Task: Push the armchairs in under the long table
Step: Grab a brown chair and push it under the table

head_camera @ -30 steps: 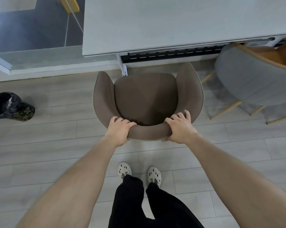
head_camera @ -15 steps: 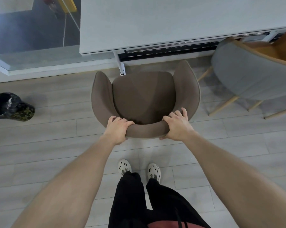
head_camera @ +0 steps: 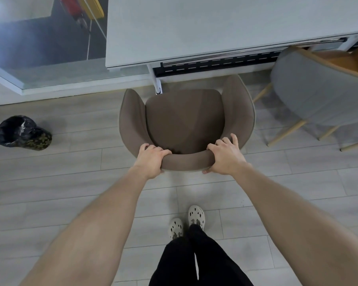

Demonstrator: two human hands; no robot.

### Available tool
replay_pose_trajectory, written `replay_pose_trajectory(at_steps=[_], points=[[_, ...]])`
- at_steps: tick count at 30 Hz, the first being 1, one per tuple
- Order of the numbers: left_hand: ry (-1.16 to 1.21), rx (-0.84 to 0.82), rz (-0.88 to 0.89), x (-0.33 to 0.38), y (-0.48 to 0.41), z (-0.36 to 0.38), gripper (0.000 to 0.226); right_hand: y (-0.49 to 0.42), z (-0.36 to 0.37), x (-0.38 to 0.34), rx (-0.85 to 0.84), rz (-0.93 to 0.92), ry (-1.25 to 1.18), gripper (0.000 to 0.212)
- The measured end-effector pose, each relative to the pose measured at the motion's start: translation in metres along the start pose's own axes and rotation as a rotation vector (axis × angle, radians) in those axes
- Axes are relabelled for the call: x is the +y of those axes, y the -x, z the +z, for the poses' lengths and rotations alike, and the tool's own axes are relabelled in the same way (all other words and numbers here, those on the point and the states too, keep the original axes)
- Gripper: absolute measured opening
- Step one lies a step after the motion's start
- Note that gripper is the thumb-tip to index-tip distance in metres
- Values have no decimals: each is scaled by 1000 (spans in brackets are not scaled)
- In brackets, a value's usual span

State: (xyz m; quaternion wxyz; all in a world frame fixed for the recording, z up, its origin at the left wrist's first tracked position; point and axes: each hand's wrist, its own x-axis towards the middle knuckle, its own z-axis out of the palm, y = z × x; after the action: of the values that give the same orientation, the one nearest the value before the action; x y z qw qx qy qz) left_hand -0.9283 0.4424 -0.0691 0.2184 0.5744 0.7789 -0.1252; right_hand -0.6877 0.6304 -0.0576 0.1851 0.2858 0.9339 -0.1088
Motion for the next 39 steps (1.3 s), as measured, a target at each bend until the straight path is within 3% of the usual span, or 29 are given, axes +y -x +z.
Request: replay_pose_trajectory(at_steps=[25, 30, 34, 39], points=[[-5, 29, -12, 17, -11, -4, 70, -1, -1, 22, -25, 21, -58, 92], [-12, -10, -6, 17, -10, -9, 78, 2, 0, 18, -31, 17, -13, 99], [-16, -73, -2, 23, -1, -19, 96, 17, -7, 14, -28, 2, 30, 86], [31, -69, 4, 47, 14, -45, 95, 62, -23, 24, 15, 35, -133, 86]])
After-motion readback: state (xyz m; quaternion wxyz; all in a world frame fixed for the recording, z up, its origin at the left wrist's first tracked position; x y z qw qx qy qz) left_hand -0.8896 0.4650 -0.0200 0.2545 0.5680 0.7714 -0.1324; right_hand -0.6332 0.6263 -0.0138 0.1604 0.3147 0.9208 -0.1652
